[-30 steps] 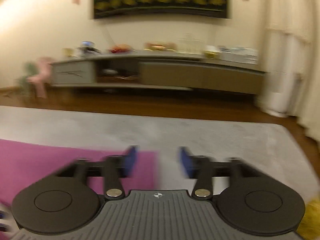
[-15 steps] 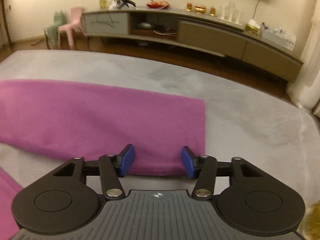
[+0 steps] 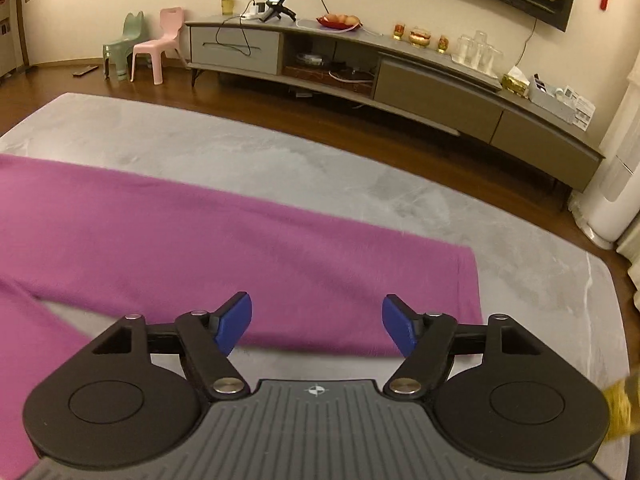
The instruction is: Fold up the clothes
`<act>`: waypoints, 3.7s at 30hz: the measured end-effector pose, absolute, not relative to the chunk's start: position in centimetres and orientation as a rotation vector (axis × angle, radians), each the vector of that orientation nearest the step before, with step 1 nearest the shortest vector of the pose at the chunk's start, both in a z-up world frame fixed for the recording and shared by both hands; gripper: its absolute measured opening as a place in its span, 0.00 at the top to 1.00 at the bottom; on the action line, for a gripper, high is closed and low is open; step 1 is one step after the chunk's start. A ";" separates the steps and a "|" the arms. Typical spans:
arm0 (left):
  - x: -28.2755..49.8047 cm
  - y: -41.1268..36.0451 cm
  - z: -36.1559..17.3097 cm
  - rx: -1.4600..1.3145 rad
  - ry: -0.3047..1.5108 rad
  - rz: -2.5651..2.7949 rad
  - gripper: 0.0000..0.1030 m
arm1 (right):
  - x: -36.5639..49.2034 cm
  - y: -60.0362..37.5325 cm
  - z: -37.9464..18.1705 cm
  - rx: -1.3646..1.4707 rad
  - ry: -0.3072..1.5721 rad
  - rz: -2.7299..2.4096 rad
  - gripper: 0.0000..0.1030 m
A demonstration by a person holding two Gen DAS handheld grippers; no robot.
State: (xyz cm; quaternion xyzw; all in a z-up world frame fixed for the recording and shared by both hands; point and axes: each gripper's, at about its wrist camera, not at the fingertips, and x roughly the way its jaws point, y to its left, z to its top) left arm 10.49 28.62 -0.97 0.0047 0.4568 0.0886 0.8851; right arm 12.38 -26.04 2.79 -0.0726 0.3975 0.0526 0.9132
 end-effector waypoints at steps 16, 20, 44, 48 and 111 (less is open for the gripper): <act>18.7 26.8 0.8 0.161 0.848 0.091 0.69 | -0.5 -32.4 -3.5 0.154 0.923 -0.297 0.26; 15.1 26.0 1.5 0.204 0.861 0.021 0.69 | 1.4 -33.5 -4.3 0.143 0.906 -0.259 0.24; 11.6 34.5 -1.2 0.088 0.899 0.237 0.69 | 5.1 -29.1 -4.2 -0.007 0.828 -0.240 0.29; 12.2 34.9 -1.3 0.047 0.950 0.318 0.71 | 4.8 -31.0 -4.2 0.012 0.839 -0.341 0.29; 12.8 29.9 -1.7 0.221 0.914 0.269 0.70 | 5.6 -30.8 -2.7 0.133 0.901 -0.197 0.23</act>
